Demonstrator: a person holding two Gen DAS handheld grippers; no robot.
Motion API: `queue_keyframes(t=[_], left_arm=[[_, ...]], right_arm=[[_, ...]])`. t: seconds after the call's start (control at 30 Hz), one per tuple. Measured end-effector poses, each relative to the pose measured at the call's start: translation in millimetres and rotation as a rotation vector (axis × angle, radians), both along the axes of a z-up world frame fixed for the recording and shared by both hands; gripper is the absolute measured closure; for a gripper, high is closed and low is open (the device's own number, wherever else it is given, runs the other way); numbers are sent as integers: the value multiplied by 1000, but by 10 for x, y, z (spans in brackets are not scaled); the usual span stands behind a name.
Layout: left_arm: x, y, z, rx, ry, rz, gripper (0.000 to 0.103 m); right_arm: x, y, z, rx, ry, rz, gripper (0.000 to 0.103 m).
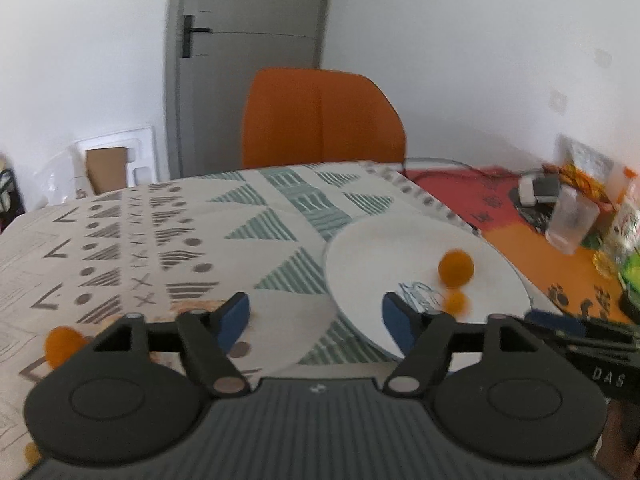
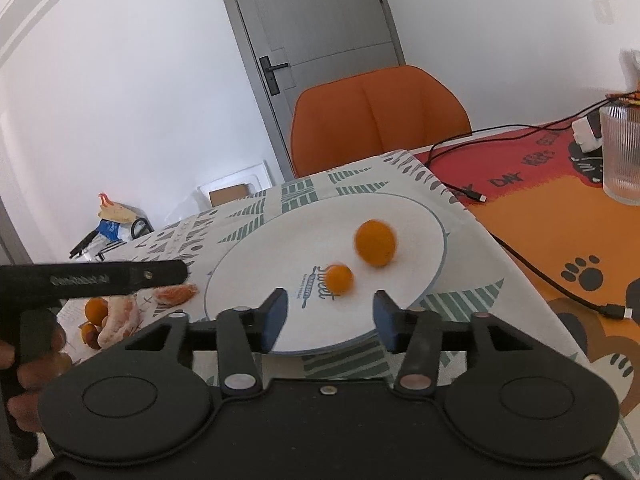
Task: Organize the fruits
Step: 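Withdraw both open tools from the plate back toward the fruit pile, then grasp the yellow round fruit with the left tool while the right tool grasps the peeled pomelo segment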
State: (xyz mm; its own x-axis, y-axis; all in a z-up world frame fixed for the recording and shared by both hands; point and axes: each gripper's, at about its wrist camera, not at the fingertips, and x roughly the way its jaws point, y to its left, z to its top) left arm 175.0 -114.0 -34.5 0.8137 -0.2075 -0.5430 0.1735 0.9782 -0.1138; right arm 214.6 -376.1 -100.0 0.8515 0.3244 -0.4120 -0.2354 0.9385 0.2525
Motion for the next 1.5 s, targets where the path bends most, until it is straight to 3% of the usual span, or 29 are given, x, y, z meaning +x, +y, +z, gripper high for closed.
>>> queue_keyframes(t=[0.03, 0.13, 0.3, 0.43, 0.73, 0.93, 1.23, 1.3, 1.5], left_arm=[[-30, 41, 26, -11, -16, 8, 21], [-125, 160, 113, -16, -63, 46, 11], [-251, 338, 210, -22, -79, 87, 5], [-369, 433, 235, 6, -94, 121, 4], [-625, 746, 368, -13, -138, 191, 3], [-760, 962, 380, -64, -127, 216, 0], [-947, 1252, 377, -76, -113, 245, 0], [-973, 1339, 381, -116, -105, 235, 0], [-1040, 1527, 339, -118, -91, 304, 0]], right_arm=[[-5, 6, 8, 2, 0, 1, 47], [-34, 26, 35, 9, -3, -5, 28], [-86, 87, 75, 3, -22, -4, 10], [-143, 152, 105, -12, -43, -1, 1], [-214, 288, 135, -2, -51, -3, 0], [-298, 431, 171, -12, -70, 21, 0], [-351, 713, 224, -28, -82, 75, 0], [-353, 773, 225, -31, -80, 86, 0], [-371, 934, 227, -36, -85, 128, 0]])
